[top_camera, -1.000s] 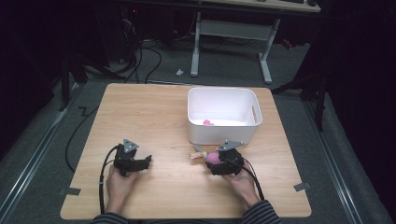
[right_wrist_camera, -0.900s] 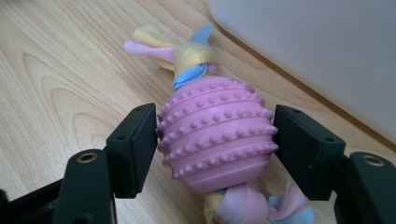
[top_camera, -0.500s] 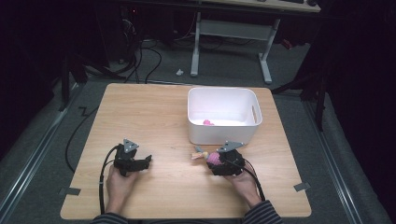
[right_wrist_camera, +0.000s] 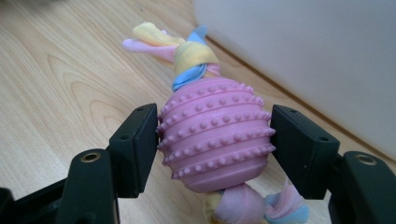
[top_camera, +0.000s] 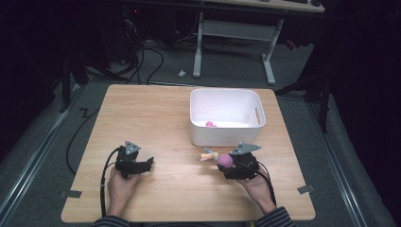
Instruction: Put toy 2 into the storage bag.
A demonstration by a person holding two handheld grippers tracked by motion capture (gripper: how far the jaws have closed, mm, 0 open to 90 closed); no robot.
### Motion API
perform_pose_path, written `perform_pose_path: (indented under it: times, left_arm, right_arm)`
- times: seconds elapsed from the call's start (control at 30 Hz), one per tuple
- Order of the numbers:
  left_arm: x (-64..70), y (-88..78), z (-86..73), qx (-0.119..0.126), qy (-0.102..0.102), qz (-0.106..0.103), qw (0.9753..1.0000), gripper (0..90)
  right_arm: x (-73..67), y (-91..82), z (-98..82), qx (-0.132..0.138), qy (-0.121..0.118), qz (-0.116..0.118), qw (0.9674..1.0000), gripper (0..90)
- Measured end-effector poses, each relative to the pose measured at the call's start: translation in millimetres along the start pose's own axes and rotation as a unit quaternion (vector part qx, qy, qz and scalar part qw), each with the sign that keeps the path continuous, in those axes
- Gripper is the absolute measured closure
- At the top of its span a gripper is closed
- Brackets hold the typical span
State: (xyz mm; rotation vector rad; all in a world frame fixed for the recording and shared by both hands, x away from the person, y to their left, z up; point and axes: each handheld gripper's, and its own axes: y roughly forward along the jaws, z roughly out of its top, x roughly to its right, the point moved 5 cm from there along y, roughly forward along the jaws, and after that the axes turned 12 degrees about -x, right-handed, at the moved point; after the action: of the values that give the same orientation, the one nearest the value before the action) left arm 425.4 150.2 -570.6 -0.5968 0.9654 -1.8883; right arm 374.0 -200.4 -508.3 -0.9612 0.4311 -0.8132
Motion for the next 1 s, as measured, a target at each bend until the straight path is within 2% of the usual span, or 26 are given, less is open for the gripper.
perform_pose_path:
  times: [0.17,0.47,0.67,0.9,1.0]
  left_arm:
    - [0.0,0.0,0.0,0.0,0.0,0.0,1.0,20.4]
    - [0.0,0.0,0.0,0.0,0.0,0.0,1.0,20.4]
    - [0.0,0.0,0.0,0.0,0.0,0.0,1.0,20.4]
    - [-0.1,-0.1,0.0,0.0,0.0,0.0,1.0,20.6]
    - [-0.1,-0.1,0.0,0.0,0.0,0.0,1.0,20.6]
  right_arm:
    - [5.3,-17.2,-1.1,0.017,0.005,0.007,0.9998,34.6]
    - [15.1,-33.0,-2.5,0.017,0.016,0.015,0.9996,34.7]
    - [16.9,-43.8,-0.4,0.019,0.009,0.014,0.9997,34.8]
    - [20.0,-61.5,6.4,0.026,0.002,0.024,0.9994,34.8]
    - [22.6,-68.0,9.8,0.026,-0.003,0.019,0.9995,34.8]
